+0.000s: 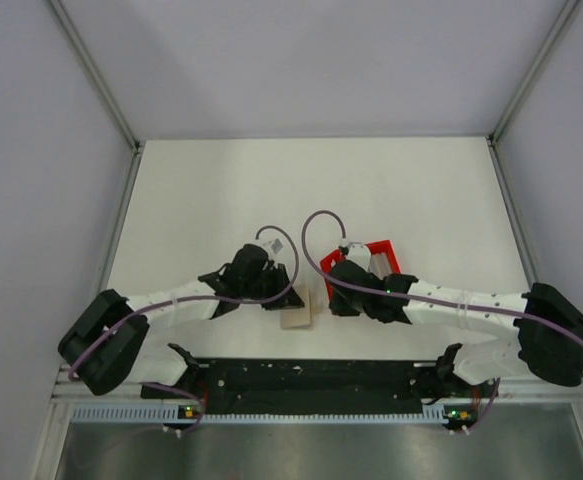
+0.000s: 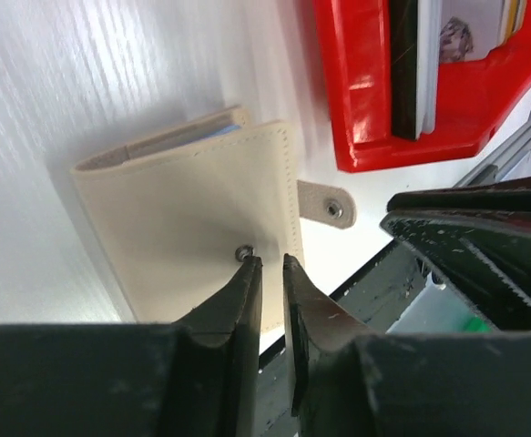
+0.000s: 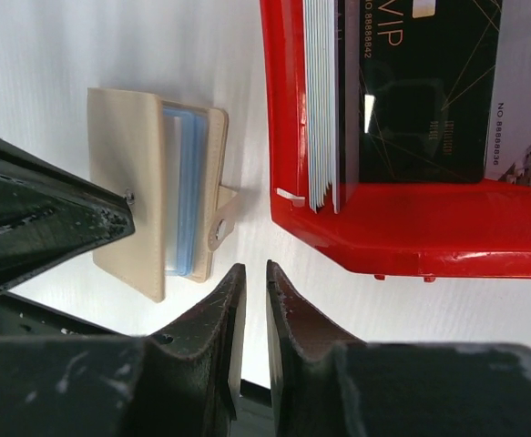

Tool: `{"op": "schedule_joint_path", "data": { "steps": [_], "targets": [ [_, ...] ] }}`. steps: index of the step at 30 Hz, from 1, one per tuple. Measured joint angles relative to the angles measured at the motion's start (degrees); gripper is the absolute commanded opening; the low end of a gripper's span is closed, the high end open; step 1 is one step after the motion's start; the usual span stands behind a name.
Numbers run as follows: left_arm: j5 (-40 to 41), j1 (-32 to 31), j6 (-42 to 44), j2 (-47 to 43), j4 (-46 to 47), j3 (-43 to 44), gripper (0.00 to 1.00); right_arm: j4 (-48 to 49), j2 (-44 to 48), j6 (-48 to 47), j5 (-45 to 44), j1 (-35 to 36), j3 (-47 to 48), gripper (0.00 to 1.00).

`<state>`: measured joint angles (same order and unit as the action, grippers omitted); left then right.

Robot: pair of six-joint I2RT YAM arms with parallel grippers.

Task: Put the credit cards into the card holder
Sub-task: Close the card holder at the center of the board.

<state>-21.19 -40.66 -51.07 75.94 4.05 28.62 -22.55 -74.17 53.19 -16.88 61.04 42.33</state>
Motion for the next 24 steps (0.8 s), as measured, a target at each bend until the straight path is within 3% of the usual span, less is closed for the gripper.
{"op": "schedule_joint_path", "data": {
  "steps": [5, 11, 24],
  "targets": [
    [1.3, 0.0, 3.1, -1.3, -2.4, 2.5, 0.15, 0.0, -0.6, -0.1, 0.1, -0.1, 0.0, 0.14],
    [2.3, 0.0, 6.1, -3.8, -3.4, 3.9, 0.0, 0.0, -1.4, -0.3, 0.4, -0.1, 0.0, 0.14],
    [10.3, 0.0, 10.1, -10.1, -12.3, 4.3, 0.0, 0.0, -1.5, -0.5, 0.5, -0.3, 0.0, 0.13]
  ]
}}
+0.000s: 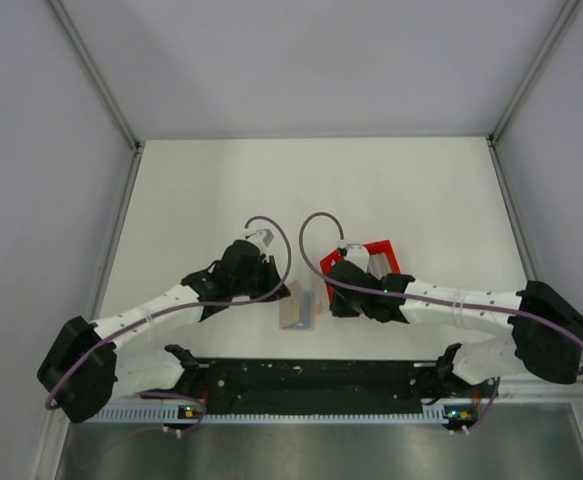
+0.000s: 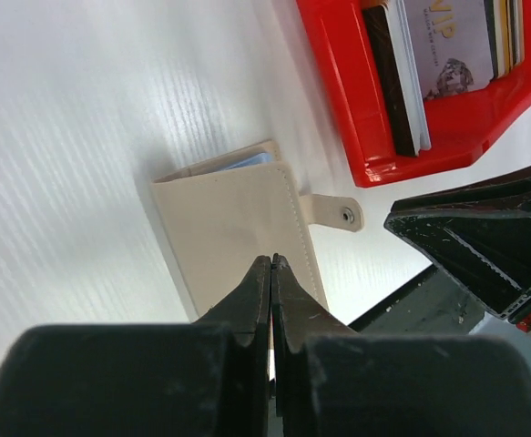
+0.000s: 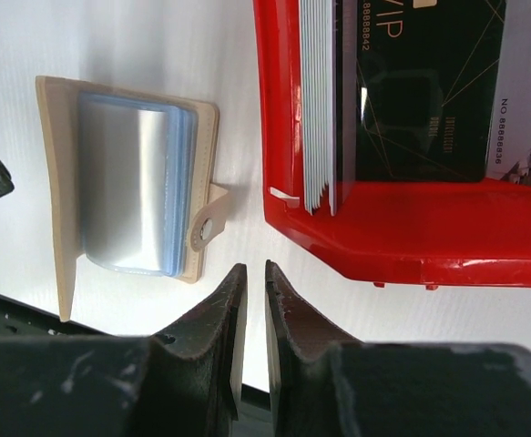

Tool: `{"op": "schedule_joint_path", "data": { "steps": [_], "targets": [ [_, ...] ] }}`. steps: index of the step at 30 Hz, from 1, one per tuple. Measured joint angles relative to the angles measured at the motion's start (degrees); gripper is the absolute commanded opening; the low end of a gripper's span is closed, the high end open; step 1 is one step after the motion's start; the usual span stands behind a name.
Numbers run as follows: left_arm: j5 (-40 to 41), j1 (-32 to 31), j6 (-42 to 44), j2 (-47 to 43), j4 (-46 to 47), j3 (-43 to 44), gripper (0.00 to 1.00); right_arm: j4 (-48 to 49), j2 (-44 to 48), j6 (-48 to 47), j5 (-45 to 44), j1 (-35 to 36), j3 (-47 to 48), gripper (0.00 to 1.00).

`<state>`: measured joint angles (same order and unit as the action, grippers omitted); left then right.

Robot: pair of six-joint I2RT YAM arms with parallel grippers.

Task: Put the credit cards into the card holder
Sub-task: Close the card holder at the center of the board.

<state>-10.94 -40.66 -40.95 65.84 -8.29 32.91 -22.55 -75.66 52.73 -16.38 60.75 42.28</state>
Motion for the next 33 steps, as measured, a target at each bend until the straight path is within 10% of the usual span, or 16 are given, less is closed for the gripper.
{"op": "schedule_joint_path", "data": {
  "steps": [33],
  "targets": [
    [1.5, -0.6, 2.4, 9.2, 4.7, -2.3, 0.0, 4.1, -8.5, -3.7, 6.5, -3.2, 0.5, 0.09]
  ]
}}
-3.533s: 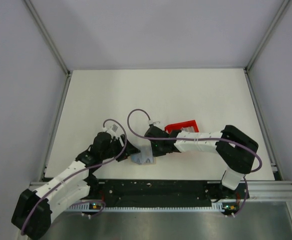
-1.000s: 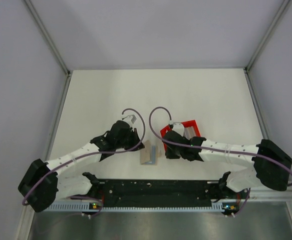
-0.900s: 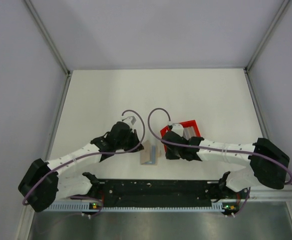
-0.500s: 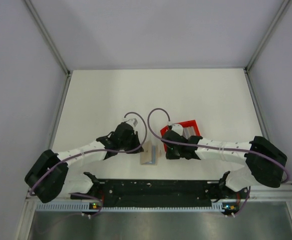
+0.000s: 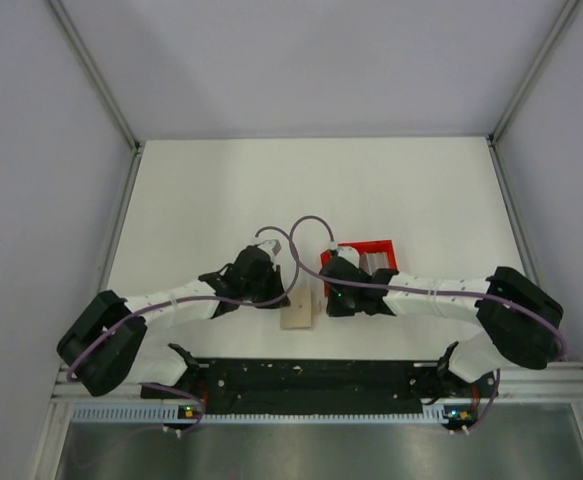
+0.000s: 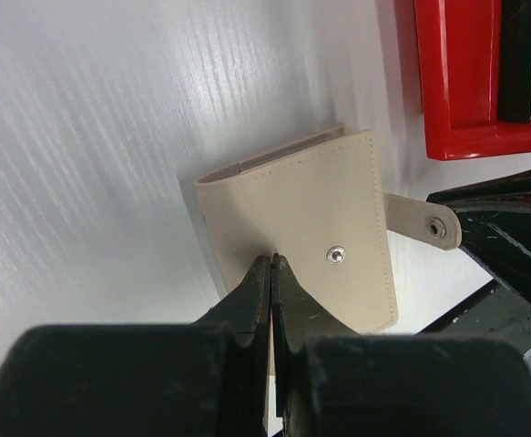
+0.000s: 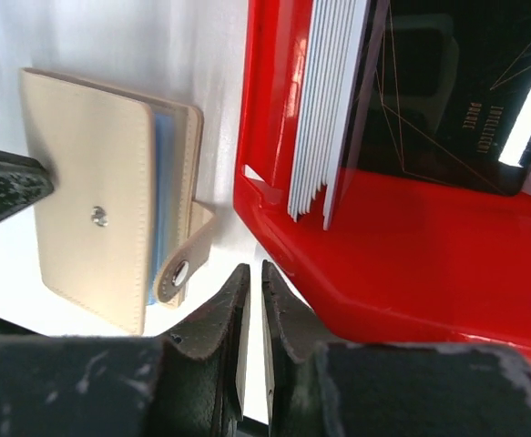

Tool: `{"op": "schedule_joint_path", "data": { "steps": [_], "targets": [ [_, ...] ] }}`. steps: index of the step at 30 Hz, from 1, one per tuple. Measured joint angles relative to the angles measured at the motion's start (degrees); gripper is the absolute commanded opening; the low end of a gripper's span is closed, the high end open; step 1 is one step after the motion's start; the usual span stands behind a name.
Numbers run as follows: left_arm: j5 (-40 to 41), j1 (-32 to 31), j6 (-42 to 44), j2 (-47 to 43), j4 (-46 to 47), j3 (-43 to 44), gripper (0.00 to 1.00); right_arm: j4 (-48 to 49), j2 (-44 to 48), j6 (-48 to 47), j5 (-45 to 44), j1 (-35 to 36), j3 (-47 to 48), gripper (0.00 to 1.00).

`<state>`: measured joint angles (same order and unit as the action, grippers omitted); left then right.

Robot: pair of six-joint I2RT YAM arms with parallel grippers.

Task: Put the credit cards into the card holder
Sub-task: Close the card holder at the center of the board.

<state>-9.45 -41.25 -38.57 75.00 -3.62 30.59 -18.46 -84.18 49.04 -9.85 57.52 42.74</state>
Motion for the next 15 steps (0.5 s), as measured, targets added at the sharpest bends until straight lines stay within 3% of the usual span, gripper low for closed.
{"op": "schedule_joint_path", "data": {
  "steps": [15],
  "targets": [
    [-1.0, -1.8, 0.8, 0.7, 1.6, -0.9, 0.0, 3.0, -2.3, -3.0, 1.8, -2.5, 1.6, 0.08]
  ]
}}
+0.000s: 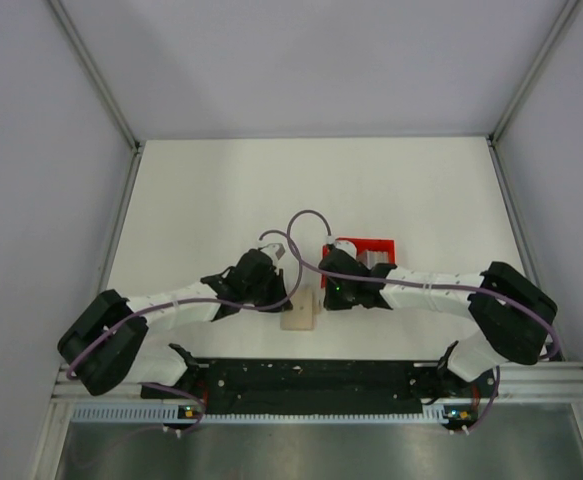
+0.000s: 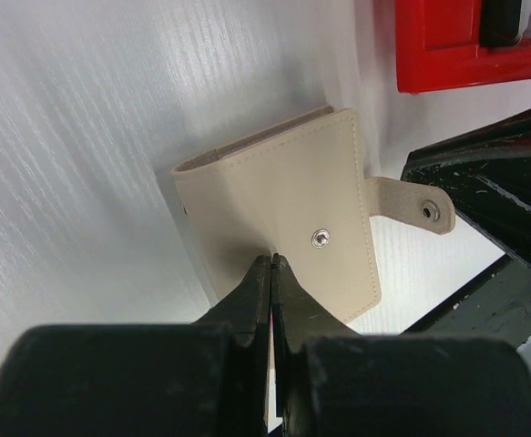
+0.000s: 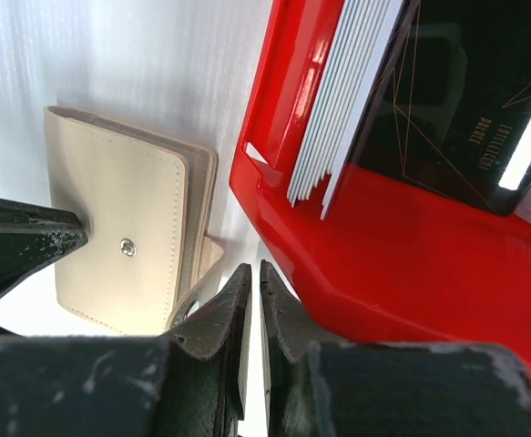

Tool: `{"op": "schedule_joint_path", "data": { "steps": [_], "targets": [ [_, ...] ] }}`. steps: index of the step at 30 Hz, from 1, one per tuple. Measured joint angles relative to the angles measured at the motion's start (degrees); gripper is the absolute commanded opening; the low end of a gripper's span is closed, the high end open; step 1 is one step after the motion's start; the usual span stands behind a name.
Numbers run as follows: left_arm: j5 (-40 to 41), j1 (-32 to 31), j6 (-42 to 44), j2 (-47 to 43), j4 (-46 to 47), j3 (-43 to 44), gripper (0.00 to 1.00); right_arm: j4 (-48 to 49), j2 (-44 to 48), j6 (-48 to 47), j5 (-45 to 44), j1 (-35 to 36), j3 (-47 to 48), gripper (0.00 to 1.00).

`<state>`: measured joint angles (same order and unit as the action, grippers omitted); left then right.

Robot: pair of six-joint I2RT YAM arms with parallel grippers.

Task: Put the credit cards into the card holder
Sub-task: Close the card holder at the center of the board.

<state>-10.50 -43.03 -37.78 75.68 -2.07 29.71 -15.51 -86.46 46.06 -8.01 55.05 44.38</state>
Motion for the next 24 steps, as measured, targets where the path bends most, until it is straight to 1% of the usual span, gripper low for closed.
{"op": "schedule_joint_path", "data": {
  "steps": [4, 11, 24],
  "targets": [
    [-0.1, -0.4, -0.7, -0.5, 0.0, -0.3, 0.0, 0.1, -0.2, -1.5, 1.4, -0.6, 0.3, 0.07],
    [-0.1, -0.7, -1.7, -4.2, -1.1, -1.5, 0.0, 1.4, -0.8, -3.2, 4.0, -0.9, 0.7, 0.07],
    [0.1, -1.4, -2.7, -3.5, 0.2, -3.2, 0.0, 3.1, -1.5, -4.0, 7.2, -0.9, 1.6, 0.06]
  ]
}}
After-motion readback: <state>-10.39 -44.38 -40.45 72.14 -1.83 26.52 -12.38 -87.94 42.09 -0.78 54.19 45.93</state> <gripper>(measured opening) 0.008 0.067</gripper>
